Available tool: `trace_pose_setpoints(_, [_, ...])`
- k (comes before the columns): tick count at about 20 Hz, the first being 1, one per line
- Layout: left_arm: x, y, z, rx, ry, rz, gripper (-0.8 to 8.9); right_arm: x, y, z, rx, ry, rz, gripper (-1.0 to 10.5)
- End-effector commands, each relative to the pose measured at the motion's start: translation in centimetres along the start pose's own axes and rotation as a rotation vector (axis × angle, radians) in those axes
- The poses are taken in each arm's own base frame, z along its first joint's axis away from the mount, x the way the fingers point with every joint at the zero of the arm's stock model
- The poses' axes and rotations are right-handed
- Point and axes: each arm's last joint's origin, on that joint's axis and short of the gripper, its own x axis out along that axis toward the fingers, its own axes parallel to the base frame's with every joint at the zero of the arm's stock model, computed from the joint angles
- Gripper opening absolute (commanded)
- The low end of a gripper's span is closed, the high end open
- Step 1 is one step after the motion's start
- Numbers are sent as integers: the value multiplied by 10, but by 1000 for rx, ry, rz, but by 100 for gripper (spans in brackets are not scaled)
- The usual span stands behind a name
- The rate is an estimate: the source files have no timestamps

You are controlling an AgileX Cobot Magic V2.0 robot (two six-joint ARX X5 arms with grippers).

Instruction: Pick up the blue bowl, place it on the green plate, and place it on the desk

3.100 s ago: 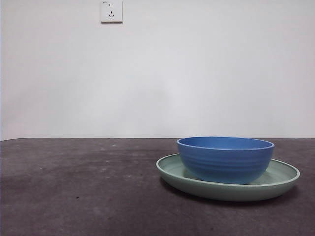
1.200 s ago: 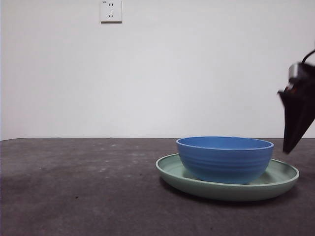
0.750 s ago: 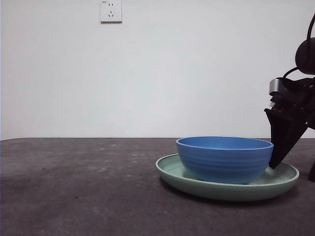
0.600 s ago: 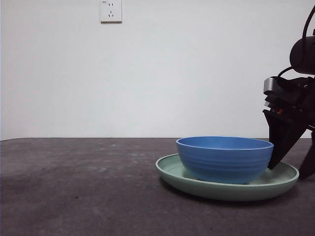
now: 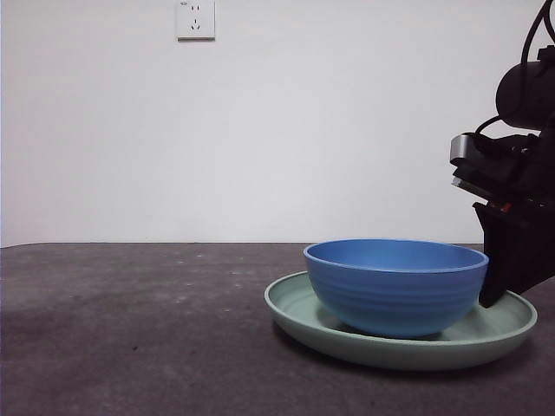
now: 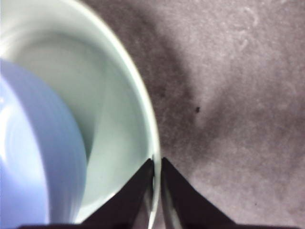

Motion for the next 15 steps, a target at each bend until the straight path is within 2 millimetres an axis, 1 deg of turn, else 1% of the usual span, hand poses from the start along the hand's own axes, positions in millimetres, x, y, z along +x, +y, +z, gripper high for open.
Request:
trace_pose_setpoints(1, [-2, -1, 3, 0, -20, -3, 621, 3, 0, 3, 29, 8, 5, 14])
trace_pose_setpoints(5, [-2, -1, 3, 0, -20, -3, 621, -9, 7, 14, 91, 29, 52, 14])
trace_pose_setpoints(9, [-2, -1, 3, 0, -20, -3, 621, -23, 27, 30, 125, 39, 86, 14])
trace_pose_setpoints(12, [-2, -1, 3, 0, -20, -3, 621, -22, 49, 36, 118, 35, 110, 14])
trace_pose_setpoints(15, [-2, -1, 3, 0, -20, -3, 621, -13, 70, 37, 107, 35, 136, 14])
